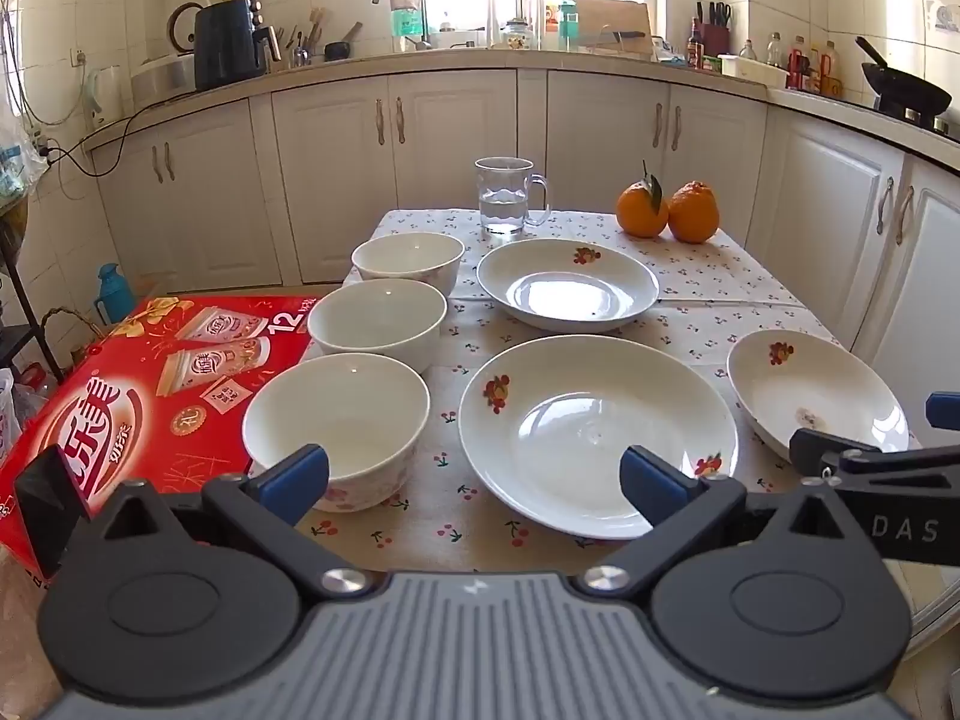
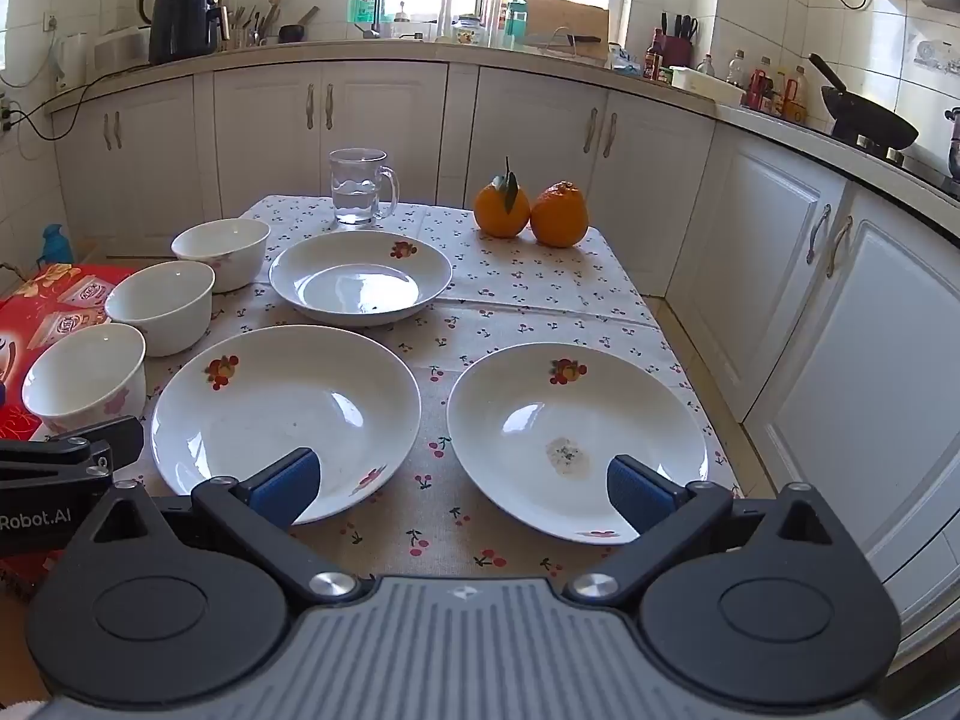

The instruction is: Organize plates and bowls

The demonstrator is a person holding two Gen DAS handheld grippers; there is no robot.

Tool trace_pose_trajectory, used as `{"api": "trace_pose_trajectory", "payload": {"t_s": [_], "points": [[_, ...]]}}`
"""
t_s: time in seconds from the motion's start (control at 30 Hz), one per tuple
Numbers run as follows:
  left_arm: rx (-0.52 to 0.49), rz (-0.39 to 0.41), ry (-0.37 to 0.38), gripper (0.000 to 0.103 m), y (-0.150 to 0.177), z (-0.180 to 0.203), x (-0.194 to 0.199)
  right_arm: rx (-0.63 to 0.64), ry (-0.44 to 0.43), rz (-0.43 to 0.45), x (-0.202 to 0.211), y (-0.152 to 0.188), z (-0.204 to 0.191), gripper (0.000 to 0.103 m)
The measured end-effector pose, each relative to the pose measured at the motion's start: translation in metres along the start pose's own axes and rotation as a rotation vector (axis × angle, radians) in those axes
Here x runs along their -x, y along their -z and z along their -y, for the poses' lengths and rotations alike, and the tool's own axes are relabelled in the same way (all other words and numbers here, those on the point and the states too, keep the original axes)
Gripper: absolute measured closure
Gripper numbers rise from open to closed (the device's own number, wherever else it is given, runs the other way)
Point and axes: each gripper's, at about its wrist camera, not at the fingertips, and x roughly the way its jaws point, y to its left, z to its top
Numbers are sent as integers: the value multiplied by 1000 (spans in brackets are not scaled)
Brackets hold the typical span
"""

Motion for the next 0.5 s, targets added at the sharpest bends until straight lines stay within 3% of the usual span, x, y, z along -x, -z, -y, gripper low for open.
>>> {"api": "trace_pose_trajectory", "payload": {"t_s": [0.5], "points": [[-12,2,-8,1,2,-1,-1,-2,-4,5,-1,-1,1,0]]}}
